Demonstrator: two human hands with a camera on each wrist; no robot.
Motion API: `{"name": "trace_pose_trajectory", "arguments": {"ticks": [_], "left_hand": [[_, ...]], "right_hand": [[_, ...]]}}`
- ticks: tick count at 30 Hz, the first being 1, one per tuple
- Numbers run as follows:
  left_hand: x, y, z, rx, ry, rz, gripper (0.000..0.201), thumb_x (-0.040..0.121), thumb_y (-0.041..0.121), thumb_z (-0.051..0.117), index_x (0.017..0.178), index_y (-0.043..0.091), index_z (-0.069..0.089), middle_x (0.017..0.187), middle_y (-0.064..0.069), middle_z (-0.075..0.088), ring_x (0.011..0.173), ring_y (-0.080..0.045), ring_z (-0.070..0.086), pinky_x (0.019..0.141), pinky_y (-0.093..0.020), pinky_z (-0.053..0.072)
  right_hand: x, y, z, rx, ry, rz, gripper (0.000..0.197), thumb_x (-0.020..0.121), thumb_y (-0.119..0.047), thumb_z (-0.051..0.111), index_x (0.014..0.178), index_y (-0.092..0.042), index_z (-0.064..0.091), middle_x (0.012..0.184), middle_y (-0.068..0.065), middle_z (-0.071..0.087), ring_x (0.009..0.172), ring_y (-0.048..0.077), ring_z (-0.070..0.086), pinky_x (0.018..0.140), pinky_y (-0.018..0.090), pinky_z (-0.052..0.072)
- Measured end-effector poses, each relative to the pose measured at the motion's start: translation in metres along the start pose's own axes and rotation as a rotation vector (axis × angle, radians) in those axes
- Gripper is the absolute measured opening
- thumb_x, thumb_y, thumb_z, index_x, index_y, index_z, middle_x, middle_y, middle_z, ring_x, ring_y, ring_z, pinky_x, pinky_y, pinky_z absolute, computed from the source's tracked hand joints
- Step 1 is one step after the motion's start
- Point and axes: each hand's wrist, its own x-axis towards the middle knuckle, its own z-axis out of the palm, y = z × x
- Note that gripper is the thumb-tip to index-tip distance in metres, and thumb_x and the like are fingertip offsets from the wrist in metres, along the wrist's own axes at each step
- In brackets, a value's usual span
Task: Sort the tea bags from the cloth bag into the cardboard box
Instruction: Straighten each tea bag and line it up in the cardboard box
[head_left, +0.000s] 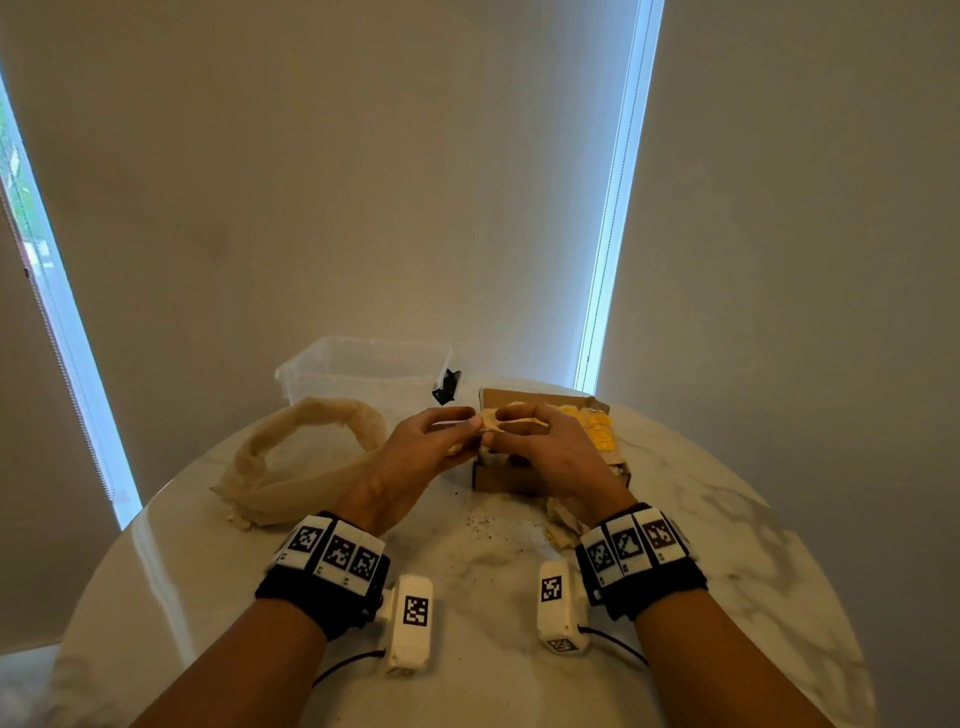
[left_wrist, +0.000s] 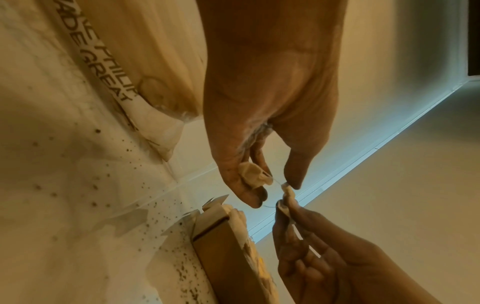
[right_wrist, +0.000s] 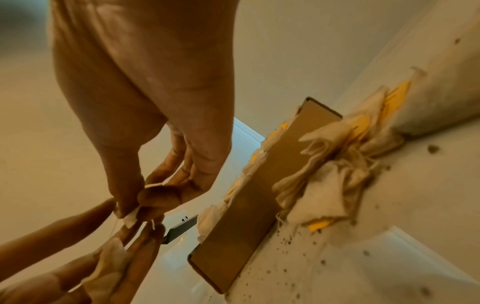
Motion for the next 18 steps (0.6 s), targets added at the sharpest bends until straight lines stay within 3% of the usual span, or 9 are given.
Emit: {"name": "trace_pose_trajectory", "arguments": {"ticks": [5,9,14,18], "left_hand": [[-0.002,0.0019,-0.0028,0.144,0.017,0.04,0.033,0.097,0.032,0.073,0.128,0.02,0.072,0.117,-0.002,0.077,0.108,-0.019,0.073,0.085,-0.025,0.06],[-0.0028,0.0016,-0.0062,0.214,0.072,0.083,0.023,0.097,0.032,0.073,0.119,0.024,0.076,0.102,0.005,0.079,0.095,-0.013,0.073,0.072,-0.018,0.058],[-0.0022,0.0022,-0.008,0.209,0.108,0.111,0.019,0.097,0.033,0.075,0.114,0.026,0.078,0.096,0.007,0.08,0.089,-0.013,0.071,0.075,-0.023,0.057],[-0.003,0.0029,-0.0059,0.234,0.097,0.115,0.016,0.097,0.033,0.075,0.112,0.027,0.079,0.096,0.007,0.08,0.087,-0.012,0.07,0.077,-0.027,0.057]], "right_hand": [[-0.0012,-0.0002,-0.006,-0.012,0.001,-0.015,0.043,0.082,-0.023,0.092,0.12,-0.026,0.073,0.101,-0.008,0.082,0.094,0.009,0.077,0.079,0.025,0.06],[-0.0035,-0.0022,-0.0041,-0.024,-0.071,0.008,0.042,0.083,-0.023,0.091,0.12,-0.028,0.071,0.1,-0.01,0.082,0.093,0.006,0.075,0.077,0.025,0.056],[-0.0019,-0.0013,-0.0013,0.098,-0.077,0.048,0.044,0.084,-0.033,0.089,0.124,-0.027,0.072,0.109,-0.005,0.081,0.108,0.019,0.074,0.097,0.039,0.061],[0.0017,0.0061,0.0019,0.06,-0.075,0.049,0.034,0.089,-0.023,0.085,0.121,-0.026,0.075,0.111,-0.002,0.081,0.109,0.022,0.076,0.095,0.04,0.063]]}}
